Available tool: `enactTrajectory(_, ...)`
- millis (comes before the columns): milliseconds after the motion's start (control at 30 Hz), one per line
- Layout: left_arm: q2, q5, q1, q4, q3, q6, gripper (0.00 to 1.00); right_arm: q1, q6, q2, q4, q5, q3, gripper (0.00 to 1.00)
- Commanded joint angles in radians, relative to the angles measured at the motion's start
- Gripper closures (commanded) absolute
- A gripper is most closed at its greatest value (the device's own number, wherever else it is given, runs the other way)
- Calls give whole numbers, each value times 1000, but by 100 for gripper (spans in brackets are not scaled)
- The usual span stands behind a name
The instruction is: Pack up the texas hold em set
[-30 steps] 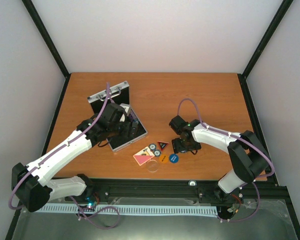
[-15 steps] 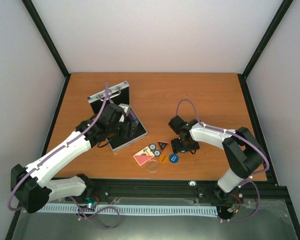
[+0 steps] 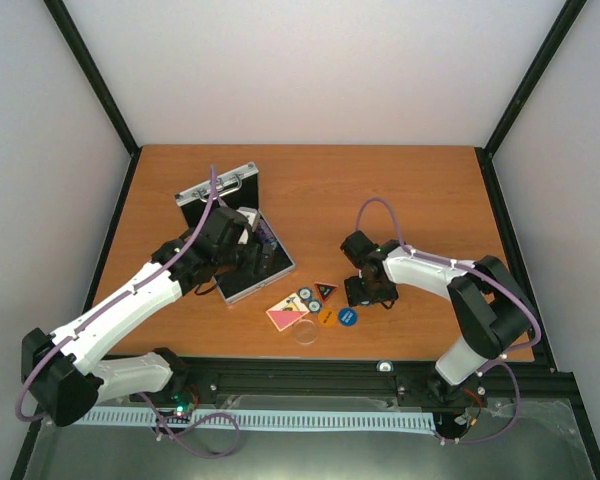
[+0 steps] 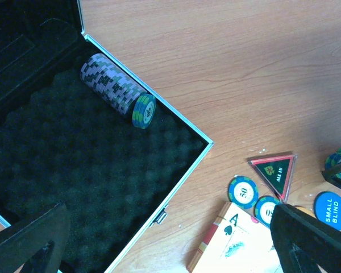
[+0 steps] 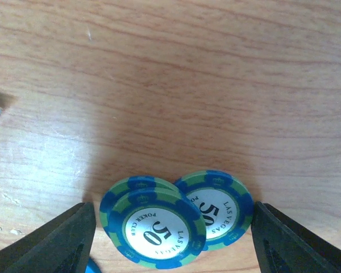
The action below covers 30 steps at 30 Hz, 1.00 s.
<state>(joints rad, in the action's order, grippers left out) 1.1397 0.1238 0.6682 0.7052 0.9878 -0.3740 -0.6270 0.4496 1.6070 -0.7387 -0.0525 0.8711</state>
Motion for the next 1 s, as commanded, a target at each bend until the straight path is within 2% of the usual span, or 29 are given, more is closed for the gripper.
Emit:
enactTrajectory(0, -8, 5, 2, 4, 11, -22, 0, 15, 7, -11, -21, -55, -28, 25)
enactTrajectory(33, -9, 4, 1, 4, 11, -24, 0, 15, 10, -14, -24, -60, -27, 27)
enactTrajectory(967, -15, 15, 2, 5, 12, -25, 0, 49, -3, -19, -19, -73, 14, 34)
